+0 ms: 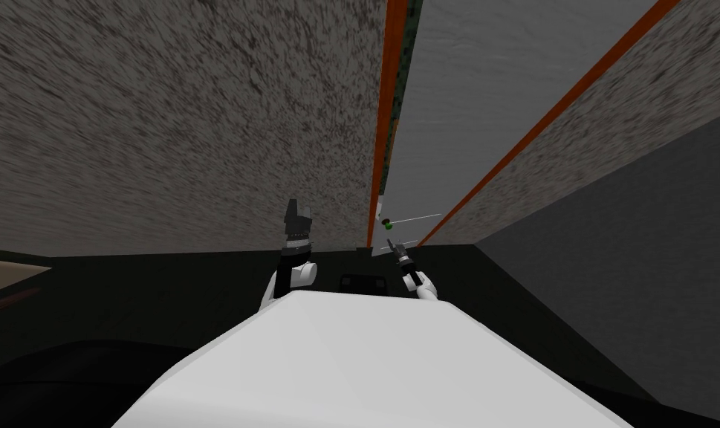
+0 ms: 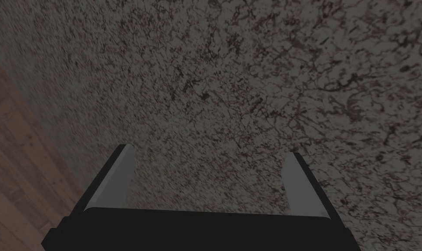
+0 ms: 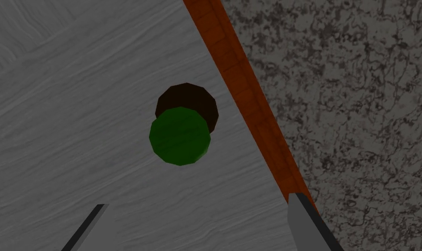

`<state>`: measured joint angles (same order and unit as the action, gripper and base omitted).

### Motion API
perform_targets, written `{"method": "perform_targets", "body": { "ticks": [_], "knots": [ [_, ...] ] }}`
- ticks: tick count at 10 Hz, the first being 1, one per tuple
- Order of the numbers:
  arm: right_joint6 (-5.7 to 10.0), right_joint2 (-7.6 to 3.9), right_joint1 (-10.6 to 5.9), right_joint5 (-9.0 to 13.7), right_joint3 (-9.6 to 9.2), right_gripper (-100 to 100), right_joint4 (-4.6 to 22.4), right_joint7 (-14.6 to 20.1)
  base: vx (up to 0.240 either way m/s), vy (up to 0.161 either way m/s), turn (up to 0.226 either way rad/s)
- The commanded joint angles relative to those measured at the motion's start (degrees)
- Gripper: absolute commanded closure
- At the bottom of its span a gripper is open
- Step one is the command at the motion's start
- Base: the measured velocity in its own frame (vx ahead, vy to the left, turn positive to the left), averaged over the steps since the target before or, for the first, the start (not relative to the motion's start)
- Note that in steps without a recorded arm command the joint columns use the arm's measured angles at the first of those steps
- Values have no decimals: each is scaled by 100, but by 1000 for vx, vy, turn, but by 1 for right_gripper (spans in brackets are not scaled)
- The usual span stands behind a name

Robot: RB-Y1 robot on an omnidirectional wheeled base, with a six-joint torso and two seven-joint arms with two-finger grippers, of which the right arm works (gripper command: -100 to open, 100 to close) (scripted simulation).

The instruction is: Pull the door open

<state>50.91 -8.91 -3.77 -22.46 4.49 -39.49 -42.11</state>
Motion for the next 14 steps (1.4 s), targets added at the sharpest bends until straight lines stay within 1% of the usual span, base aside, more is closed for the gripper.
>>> {"method": "perform_targets", "body": {
  "ticks": [1,2,4,5,7,9,10,13,14],
  "knots": [
    [-9,7,5,-9,-4,-100,-14,-162,-13,-21,-4],
    [-27,25,21,-26,-13,-100,-53,-396,-14,-29,-8],
    [-44,43,37,-42,-22,-100,-90,-627,-14,-34,-5],
    [-61,61,53,-59,-31,-100,-127,-837,-8,-29,-7],
    [-76,77,68,-74,-39,-100,-160,-1076,-7,-38,-5],
    [-105,108,95,-102,-54,-100,-224,-1434,-5,-31,-7],
    [-105,108,95,-102,-54,-100,-224,-1504,-4,-30,0],
    [-139,144,128,-136,-71,-100,-299,-1988,3,-29,-4],
    [-147,152,136,-144,-76,-100,-317,-2096,1,-32,-2]
  ]
}}
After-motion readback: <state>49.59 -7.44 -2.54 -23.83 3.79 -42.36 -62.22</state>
